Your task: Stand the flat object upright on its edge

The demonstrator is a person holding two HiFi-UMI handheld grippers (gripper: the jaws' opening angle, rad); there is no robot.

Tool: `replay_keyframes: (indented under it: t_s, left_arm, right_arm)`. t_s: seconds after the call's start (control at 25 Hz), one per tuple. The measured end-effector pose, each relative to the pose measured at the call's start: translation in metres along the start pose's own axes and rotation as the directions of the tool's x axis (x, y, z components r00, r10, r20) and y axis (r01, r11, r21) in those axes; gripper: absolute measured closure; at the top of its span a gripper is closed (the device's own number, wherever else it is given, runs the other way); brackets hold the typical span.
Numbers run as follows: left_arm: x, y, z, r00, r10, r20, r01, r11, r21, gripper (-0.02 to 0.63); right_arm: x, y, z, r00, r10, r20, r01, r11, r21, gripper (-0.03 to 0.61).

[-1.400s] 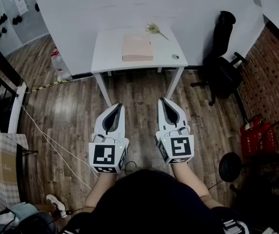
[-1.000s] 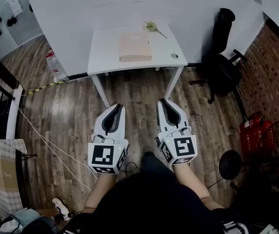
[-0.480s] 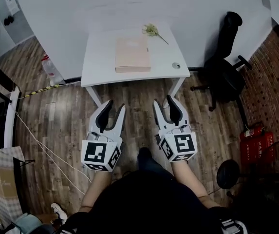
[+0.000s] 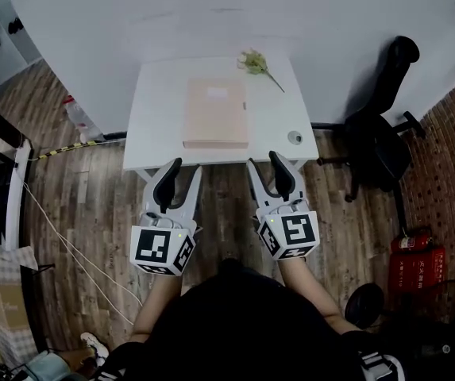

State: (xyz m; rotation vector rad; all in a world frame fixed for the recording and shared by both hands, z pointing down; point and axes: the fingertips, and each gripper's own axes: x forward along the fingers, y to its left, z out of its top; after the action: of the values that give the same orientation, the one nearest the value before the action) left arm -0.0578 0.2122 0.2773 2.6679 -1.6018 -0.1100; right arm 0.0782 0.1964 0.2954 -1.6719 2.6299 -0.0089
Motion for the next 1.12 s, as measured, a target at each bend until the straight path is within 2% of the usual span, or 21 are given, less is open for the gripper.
replay_keyframes:
  t_s: [0.28, 0.52, 0.8, 1.12]
  left_arm:
    - [0.057, 0.033, -0.007, 0.999, 0.046, -0.003, -0.046, 0.999, -0.007, 0.459]
    - [0.082, 0.045, -0.014, 0.998, 0.063, -0.02, -0.063, 0.998, -0.007, 0.459]
    - [0.098, 0.057, -0.028, 0.995, 0.079, -0.053, -0.08, 0.997, -0.014, 0.459]
    - [0.134, 0.089, -0.044, 0.995, 0.06, -0.078, -0.061, 0.998, -0.012, 0.46]
  right_arm:
    - [0.066, -0.03, -0.008, 0.999, 0.045, -0.015, -0.045, 0.999, 0.002, 0.42]
    - [0.094, -0.044, -0.016, 0.998, 0.06, -0.035, -0.06, 0.998, 0.013, 0.42]
    - [0.113, -0.058, -0.028, 0.997, 0.059, -0.058, -0.057, 0.998, 0.033, 0.42]
    - [0.153, -0.07, -0.04, 0.998, 0.032, -0.061, -0.03, 0.999, 0.032, 0.422]
